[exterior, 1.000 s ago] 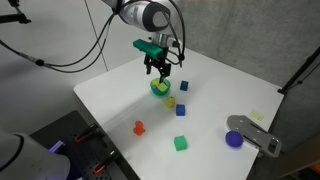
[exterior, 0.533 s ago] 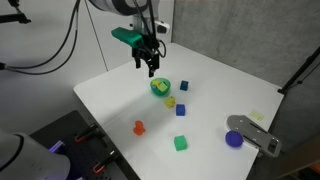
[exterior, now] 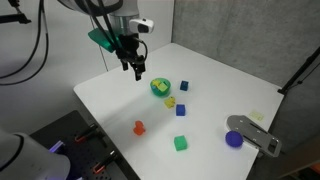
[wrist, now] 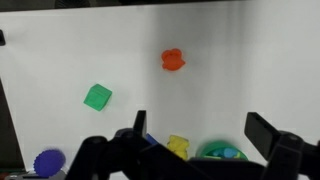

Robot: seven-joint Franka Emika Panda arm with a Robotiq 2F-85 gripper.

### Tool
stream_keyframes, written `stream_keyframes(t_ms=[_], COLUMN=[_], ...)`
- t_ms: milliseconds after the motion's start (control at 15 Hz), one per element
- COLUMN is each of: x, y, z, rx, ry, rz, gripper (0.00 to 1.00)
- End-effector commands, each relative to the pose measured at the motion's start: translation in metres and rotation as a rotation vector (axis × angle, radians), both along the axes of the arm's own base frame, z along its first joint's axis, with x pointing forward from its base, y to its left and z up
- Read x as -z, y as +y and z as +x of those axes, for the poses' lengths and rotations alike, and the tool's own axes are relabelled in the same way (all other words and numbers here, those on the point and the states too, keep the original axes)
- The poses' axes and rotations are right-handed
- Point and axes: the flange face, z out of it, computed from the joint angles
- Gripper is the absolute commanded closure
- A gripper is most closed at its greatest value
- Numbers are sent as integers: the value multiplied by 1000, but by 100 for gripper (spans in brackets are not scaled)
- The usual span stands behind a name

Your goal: Put the orange toy on the table

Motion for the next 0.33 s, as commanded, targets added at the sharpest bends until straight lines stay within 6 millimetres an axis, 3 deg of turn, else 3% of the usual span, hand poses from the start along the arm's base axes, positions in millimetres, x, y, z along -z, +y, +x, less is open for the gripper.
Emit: stream_keyframes(t_ms=[0,67,267], x=[-2,0,1], y=[1,0,0], z=[-19,-8,-11], rx=[16,0,-1], ry=[-32,-5,-3], rz=[3,1,1], gripper=[0,0,0])
